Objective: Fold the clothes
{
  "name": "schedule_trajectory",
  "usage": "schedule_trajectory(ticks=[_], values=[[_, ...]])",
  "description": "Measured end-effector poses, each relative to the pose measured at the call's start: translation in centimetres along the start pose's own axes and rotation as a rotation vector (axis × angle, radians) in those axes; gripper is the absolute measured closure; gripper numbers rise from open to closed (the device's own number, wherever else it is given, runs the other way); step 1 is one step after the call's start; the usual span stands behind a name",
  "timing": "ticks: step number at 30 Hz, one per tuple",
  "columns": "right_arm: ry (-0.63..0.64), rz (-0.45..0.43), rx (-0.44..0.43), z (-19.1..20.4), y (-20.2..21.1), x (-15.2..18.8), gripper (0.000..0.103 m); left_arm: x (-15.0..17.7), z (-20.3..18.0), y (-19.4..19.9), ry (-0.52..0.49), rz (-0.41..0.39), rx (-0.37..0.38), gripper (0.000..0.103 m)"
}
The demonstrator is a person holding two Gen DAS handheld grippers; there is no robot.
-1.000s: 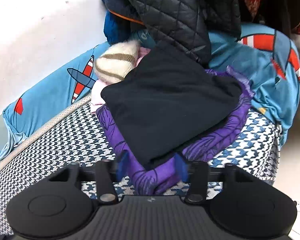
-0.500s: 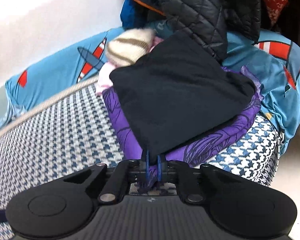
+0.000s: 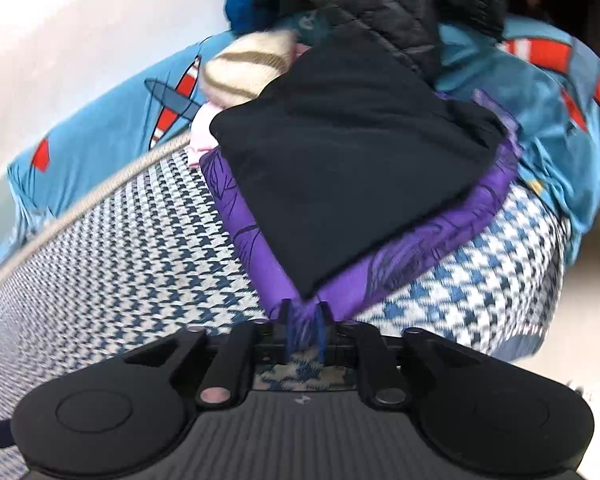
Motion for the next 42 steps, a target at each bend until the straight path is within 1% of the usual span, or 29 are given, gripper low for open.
schedule_trajectory(ticks=[1,3,5,7,10,13,15,19,26,42], values=[[-0.001,0.004,0.023,-0.2,0.3,0.2,0.074,0.0,-0.1,0.0,-0.005,0.001,-0.001,0.0],[0.0,0.014,0.073,-0.6,0.9,0.6,0.06,0.2,-0.3,0.0,-0.012,0.003,-0.002,0.0],[0.015,0.036,0.139,-1.1,1.1,1.1,0.054,0.3,-0.5,0.0,-0.019,0.005,-0.001,0.0],[0.014,0.063,0.176,-1.7,1.1,1.5,0.052,0.3,-0.8,0.1,-0.027,0.003,0.001,0.0],[-0.008,0.094,0.193,-2.6,1.7,2.0,0.052,0.2,-0.9,0.5,-0.037,-0.009,0.003,0.0],[-0.007,0.097,0.198,-2.7,2.2,2.1,0.048,0.1,-1.0,0.8,-0.041,-0.018,0.004,0.0],[0.001,0.1,0.207,-2.7,2.5,2.2,0.043,0.2,-1.1,1.0,-0.042,-0.021,0.007,0.0],[0.032,0.1,0.219,-2.4,2.8,2.3,0.039,0.0,-1.3,1.2,-0.048,-0.03,0.01,0.0],[0.019,0.099,0.237,-2.8,3.2,2.3,0.038,-0.2,-1.7,1.9,-0.065,-0.052,0.008,0.0],[0.018,0.092,0.243,-3.2,3.7,2.3,0.038,0.1,-2.6,2.9,-0.08,-0.062,0.002,0.0]])
Point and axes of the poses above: each gripper's, at about its wrist camera, not at the fingertips, and y roughly against the way its jaws point, z to its left, x to its underside, the point moved 10 cm from there along -y, roughly the way its jaws point, and after that the axes turned 3 degrees about x, right-handed, at the moved point
